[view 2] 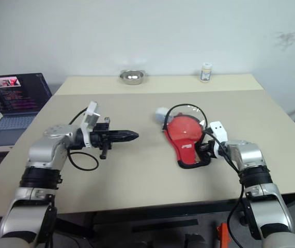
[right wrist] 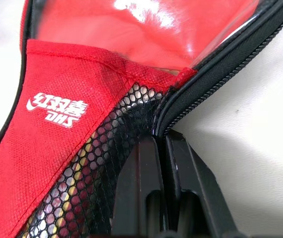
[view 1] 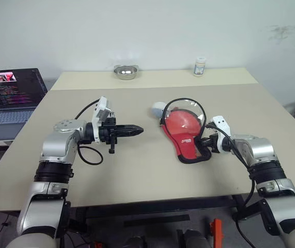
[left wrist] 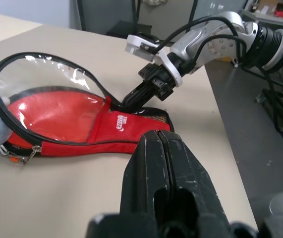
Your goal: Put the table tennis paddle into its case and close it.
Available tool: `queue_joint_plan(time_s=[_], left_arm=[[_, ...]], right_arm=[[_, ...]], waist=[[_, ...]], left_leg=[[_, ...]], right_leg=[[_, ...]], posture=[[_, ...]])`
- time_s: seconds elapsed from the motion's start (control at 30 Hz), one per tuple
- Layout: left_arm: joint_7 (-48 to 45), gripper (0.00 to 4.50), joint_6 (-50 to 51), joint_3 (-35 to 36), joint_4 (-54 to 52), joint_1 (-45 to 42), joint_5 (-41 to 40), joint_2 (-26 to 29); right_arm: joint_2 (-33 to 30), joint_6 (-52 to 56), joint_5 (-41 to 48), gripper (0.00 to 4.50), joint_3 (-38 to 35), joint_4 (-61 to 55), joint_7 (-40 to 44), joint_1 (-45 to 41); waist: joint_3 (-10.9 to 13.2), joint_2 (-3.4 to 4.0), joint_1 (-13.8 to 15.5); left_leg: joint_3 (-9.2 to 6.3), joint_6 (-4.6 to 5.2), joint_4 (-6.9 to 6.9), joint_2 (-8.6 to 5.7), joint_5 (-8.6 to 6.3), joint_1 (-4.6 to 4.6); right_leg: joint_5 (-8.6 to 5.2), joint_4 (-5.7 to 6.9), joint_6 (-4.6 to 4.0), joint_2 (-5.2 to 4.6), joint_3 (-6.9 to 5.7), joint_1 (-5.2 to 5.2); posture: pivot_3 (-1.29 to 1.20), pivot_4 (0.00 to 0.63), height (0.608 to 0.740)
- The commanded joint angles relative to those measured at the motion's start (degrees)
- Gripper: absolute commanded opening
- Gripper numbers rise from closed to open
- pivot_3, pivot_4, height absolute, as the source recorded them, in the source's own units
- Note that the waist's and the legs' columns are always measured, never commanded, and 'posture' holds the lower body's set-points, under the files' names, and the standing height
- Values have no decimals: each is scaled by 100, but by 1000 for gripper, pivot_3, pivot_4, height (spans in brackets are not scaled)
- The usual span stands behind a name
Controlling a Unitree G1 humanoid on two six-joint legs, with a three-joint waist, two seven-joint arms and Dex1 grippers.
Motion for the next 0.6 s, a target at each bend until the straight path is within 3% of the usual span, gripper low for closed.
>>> queue_joint_plan(time_s=[0.03, 0.37, 0.6], left_arm=[[-222, 0, 161, 11, -529, 171, -206, 237], [-276, 0, 848, -134, -1598, 656, -552, 672], [-97, 0, 1269, -207, -2012, 632, -685, 728]], right_arm=[[213, 783, 590, 30, -28, -1173, 219, 84], [1359, 2403, 1397, 30, -223, -3456, -651, 879], [1164, 2842, 1721, 30, 8, -4349, -704, 1625]], waist=[[0, 0, -3], [0, 1, 74], [1, 2, 109]], left_leg=[[0, -6, -14, 6, 3, -1], [0, -49, -23, 7, 21, -100], [-2, -35, -24, 8, 14, -98]], right_leg=[[1, 1, -6, 4, 1, -10], [-7, 2, -23, 1, 0, -110], [-7, 1, -23, 3, -4, -105]], posture=[[0, 150, 740], [0, 150, 740], [0, 150, 740]])
